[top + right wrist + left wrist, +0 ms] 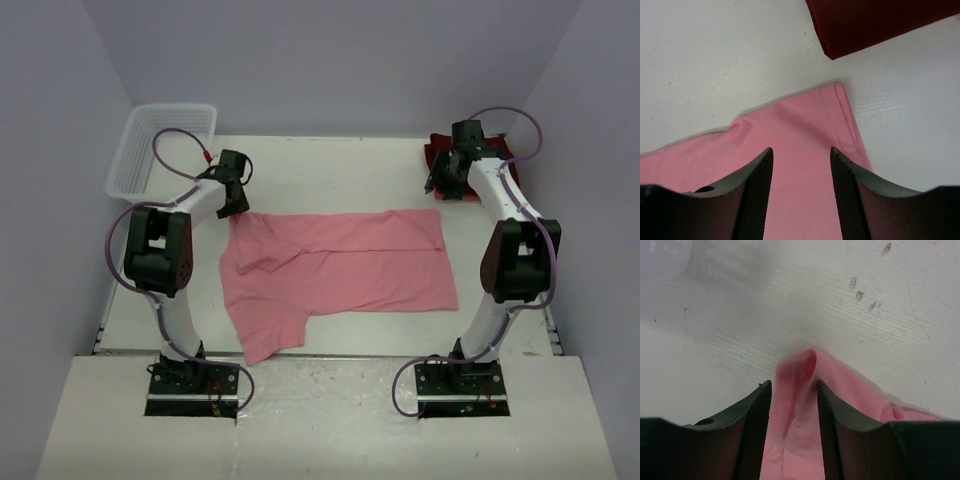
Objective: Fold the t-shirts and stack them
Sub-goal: Fold the flattened tshirt in 1/3 of the way
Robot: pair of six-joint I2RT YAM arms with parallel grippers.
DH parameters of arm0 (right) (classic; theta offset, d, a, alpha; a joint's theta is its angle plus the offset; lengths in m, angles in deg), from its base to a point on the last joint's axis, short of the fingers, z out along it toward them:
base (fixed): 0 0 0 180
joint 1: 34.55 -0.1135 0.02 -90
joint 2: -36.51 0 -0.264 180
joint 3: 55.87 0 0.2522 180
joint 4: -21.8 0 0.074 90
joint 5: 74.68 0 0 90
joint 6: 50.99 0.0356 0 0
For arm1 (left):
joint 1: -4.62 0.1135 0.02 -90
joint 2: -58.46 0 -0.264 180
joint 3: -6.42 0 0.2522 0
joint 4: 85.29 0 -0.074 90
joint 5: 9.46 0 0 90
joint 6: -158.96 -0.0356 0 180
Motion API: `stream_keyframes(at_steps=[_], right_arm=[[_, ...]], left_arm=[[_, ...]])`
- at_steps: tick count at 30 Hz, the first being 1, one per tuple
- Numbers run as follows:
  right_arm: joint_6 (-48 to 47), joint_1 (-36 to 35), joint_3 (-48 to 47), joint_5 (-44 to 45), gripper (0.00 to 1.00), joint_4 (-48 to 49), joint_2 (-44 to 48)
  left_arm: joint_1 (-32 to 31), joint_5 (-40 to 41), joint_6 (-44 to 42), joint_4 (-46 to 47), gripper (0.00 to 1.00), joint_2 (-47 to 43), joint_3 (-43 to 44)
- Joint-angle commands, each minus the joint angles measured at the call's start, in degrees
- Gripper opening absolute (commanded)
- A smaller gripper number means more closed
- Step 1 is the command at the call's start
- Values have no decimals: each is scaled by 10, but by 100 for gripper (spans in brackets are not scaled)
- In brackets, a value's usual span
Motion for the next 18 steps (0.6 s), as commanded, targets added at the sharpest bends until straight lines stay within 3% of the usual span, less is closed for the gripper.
stream_keyframes(at_steps=[1, 18], right_arm=[[-3, 1, 4, -11, 50, 6, 21], [-3, -3, 11, -14, 50, 9, 8]], left_arm=[[10, -18, -20, 25, 43, 19, 19], [15, -53, -24, 49, 42, 0, 15]])
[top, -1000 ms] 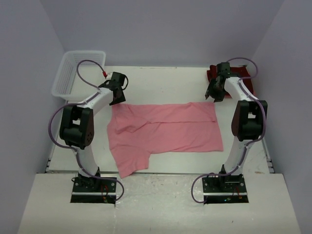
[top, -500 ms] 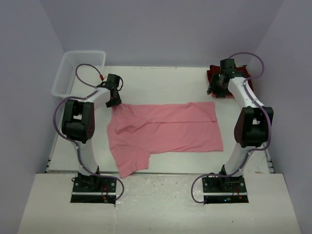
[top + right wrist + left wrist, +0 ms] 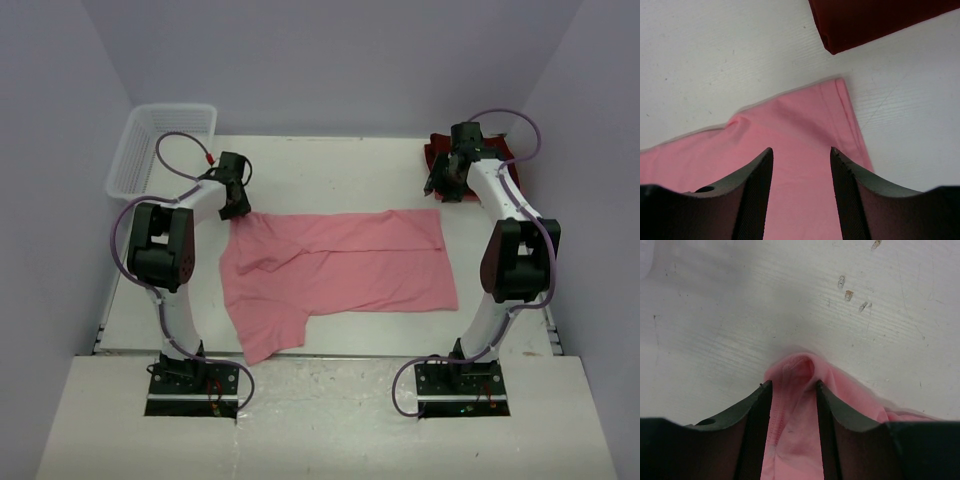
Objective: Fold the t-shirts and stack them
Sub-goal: Fold the flattened tshirt in 1/3 of the way
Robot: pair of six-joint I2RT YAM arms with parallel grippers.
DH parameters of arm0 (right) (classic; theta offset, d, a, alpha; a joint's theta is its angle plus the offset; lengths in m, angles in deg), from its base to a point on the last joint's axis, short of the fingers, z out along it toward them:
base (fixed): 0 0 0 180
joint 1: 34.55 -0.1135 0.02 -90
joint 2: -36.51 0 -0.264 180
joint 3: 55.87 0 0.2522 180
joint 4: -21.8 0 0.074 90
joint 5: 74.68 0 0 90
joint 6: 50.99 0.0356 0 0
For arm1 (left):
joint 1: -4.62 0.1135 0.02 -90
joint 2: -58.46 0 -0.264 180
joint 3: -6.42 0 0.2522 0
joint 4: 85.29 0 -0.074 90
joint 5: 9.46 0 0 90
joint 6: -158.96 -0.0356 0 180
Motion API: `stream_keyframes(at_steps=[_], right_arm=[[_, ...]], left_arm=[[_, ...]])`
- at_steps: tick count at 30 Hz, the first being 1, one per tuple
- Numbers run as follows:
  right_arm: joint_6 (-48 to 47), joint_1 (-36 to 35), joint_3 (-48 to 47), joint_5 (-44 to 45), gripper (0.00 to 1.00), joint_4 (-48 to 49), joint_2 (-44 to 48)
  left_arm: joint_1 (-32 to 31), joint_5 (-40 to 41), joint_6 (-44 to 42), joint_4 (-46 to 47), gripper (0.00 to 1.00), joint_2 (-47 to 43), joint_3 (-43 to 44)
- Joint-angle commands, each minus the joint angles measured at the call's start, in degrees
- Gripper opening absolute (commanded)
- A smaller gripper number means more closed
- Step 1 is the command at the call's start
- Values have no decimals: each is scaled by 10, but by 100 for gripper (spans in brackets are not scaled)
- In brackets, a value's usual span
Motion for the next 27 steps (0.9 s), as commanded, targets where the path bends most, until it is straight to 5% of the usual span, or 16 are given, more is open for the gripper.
stream_keyframes(at_steps=[1, 22, 27], right_arm=[[-3, -2, 4, -9, 50, 9, 8], [-7, -8, 0, -9, 51, 5, 6], [-9, -8, -2, -9, 51, 3, 6]], left_arm=[[5, -9, -15, 25, 42, -30, 15], [6, -33, -23, 59, 37, -6, 30], [9, -33, -23, 57, 22, 20, 36]])
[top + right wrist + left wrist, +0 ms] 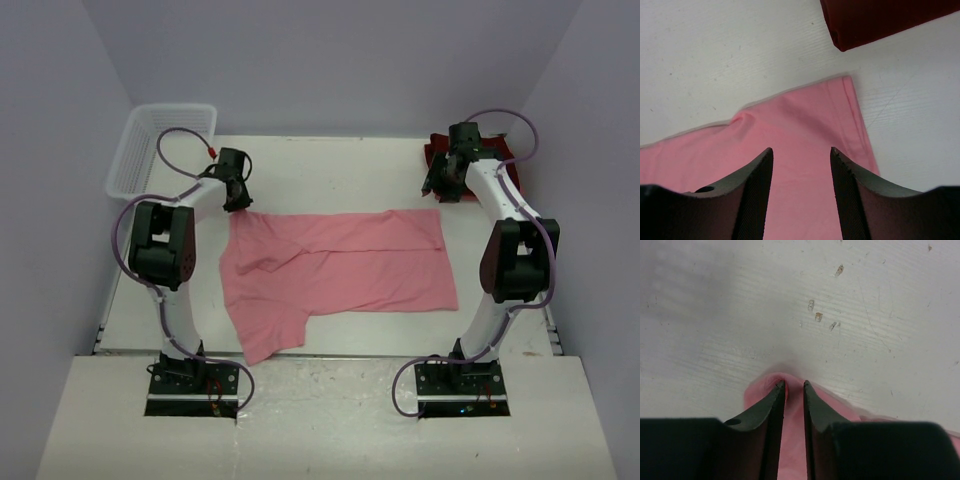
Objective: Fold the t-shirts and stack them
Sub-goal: Fold the flattened tshirt in 1/3 of the way
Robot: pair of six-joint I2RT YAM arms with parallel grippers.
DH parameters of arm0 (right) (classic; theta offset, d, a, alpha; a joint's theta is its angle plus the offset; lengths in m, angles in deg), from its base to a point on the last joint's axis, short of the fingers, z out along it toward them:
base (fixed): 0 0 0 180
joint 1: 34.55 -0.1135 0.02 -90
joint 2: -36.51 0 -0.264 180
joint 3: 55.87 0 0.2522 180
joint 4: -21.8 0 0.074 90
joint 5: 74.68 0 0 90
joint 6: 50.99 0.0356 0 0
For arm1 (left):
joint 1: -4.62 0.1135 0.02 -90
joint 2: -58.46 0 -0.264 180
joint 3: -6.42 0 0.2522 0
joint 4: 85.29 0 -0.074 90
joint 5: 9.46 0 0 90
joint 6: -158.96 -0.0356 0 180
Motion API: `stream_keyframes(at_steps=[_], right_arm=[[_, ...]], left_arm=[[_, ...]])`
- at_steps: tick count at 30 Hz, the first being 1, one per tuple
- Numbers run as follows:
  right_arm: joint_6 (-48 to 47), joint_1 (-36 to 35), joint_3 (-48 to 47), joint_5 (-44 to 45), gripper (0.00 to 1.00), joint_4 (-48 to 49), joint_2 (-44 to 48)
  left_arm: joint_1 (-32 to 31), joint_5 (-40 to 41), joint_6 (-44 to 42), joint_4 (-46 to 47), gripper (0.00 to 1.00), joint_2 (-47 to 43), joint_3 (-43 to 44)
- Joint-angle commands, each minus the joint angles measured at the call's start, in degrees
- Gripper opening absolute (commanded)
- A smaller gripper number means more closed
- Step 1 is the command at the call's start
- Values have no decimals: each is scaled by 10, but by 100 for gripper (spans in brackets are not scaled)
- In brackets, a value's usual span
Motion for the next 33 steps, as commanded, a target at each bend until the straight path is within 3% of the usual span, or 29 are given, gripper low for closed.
stream_keyframes(at_steps=[1, 10, 14, 22, 33], right_arm=[[-7, -3, -3, 0, 51, 2, 5], [-3, -3, -7, 7, 51, -2, 5], [2, -3, -19, 36, 51, -24, -16], [-5, -3, -76, 78, 48, -90, -83], [-16, -3, -152, 64, 48, -132, -160]], left_arm=[[8, -5, -13, 25, 21, 15, 20], [33, -13, -18, 28, 16, 14, 8], [41, -8, -15, 33, 0, -5, -6], [52, -7, -19, 24, 0, -33, -8], [70, -9, -30, 13, 0, -33, -6]])
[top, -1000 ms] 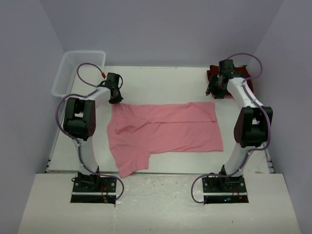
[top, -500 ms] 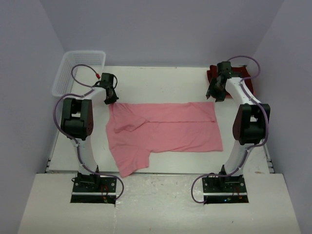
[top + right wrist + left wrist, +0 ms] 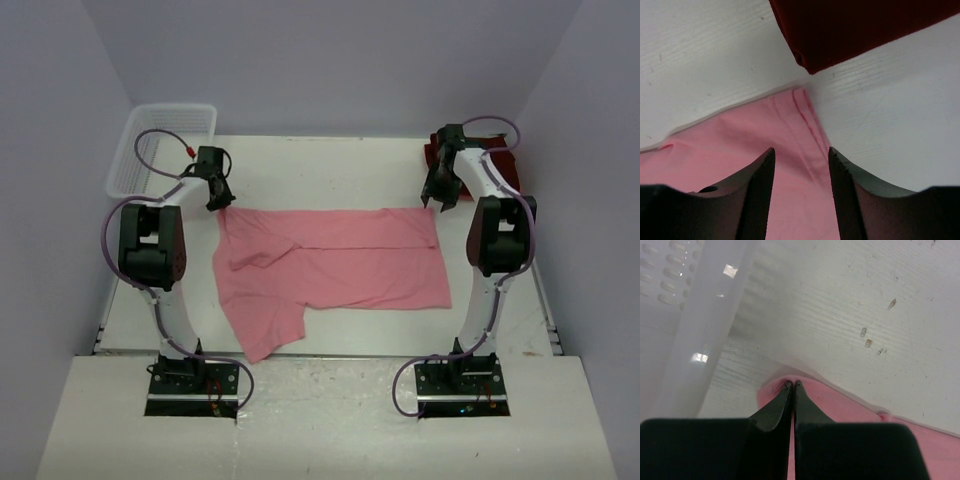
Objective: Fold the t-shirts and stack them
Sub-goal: Fold the flattened tshirt in 1/3 of the way
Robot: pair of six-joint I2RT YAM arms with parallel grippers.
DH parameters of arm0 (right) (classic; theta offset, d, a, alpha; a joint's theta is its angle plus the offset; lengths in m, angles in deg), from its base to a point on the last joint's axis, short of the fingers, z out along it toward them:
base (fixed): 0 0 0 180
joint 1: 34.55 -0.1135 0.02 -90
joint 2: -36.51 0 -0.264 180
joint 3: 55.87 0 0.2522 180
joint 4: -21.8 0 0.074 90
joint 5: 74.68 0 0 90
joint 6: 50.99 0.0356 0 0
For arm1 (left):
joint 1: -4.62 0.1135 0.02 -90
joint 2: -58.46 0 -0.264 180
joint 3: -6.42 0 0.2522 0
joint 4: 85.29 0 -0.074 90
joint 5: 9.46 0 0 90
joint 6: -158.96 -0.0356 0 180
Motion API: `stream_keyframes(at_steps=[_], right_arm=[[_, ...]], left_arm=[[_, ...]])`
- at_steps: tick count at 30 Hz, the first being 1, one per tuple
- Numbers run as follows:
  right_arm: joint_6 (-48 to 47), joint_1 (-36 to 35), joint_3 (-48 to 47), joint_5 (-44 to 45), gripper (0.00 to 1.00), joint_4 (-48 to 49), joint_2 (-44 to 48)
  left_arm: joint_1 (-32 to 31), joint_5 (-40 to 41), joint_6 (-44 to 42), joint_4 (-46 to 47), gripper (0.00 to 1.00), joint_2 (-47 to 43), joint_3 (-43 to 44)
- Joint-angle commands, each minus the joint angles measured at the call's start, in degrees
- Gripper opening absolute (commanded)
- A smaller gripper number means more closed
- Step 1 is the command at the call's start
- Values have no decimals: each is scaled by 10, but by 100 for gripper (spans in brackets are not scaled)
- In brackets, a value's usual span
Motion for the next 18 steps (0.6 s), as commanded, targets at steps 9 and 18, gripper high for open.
stream_keyframes(at_steps=[9, 18], right_arm=[[-23, -2, -98, -18, 47, -41, -77], [-33, 1, -118, -4, 41, -50, -116]], left_arm=[[9, -31, -19, 12, 0, -15, 4], [9, -38, -18, 15, 0, -10, 9]])
